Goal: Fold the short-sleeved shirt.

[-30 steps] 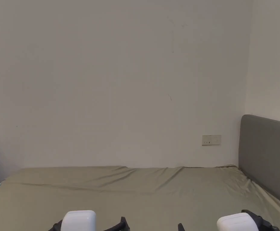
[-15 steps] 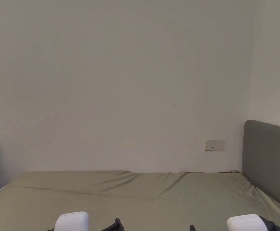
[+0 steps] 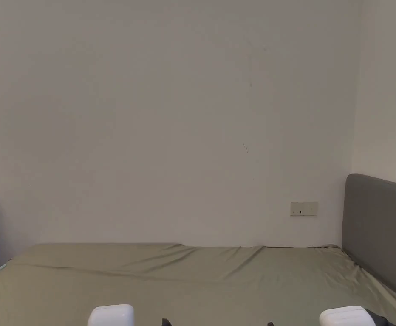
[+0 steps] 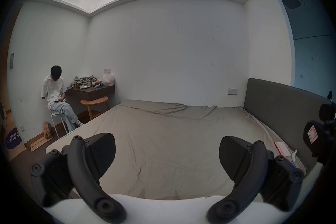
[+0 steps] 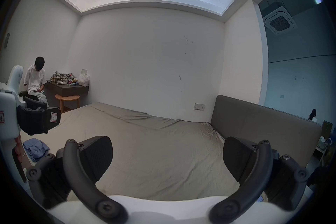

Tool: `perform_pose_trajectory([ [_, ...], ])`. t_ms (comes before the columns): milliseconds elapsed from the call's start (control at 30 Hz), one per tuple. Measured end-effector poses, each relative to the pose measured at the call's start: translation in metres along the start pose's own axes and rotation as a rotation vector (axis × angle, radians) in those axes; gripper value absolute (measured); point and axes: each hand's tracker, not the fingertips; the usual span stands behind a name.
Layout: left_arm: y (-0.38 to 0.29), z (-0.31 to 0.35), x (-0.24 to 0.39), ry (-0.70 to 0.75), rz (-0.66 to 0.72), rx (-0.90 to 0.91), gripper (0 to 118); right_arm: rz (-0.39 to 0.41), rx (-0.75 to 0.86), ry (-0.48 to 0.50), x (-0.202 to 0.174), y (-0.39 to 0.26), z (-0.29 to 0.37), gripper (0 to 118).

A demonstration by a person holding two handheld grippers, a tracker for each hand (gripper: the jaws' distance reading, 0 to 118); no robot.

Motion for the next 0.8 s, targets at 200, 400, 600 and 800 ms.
perform_pose_trajectory([
  [200, -0.002, 0.001, 0.006, 0.027, -0.015, 0.022, 118, -0.002, -0.003, 0.003, 0.0, 0.001, 0.0, 118],
  [400, -0.002, -0.007, 0.016, 0.109, -0.068, 0.008, 118, -0.004, -0.008, 0.013, 0.002, 0.002, -0.001, 118],
  [600, 0.001, 0.001, 0.006, 0.001, 0.018, -0.027, 118, 0.003, -0.004, 0.002, 0.002, 0.0, 0.0, 118],
  [800, -0.011, -0.006, 0.015, 0.025, -0.052, -0.006, 118, -0.006, -0.008, -0.001, 0.004, -0.001, -0.003, 118],
])
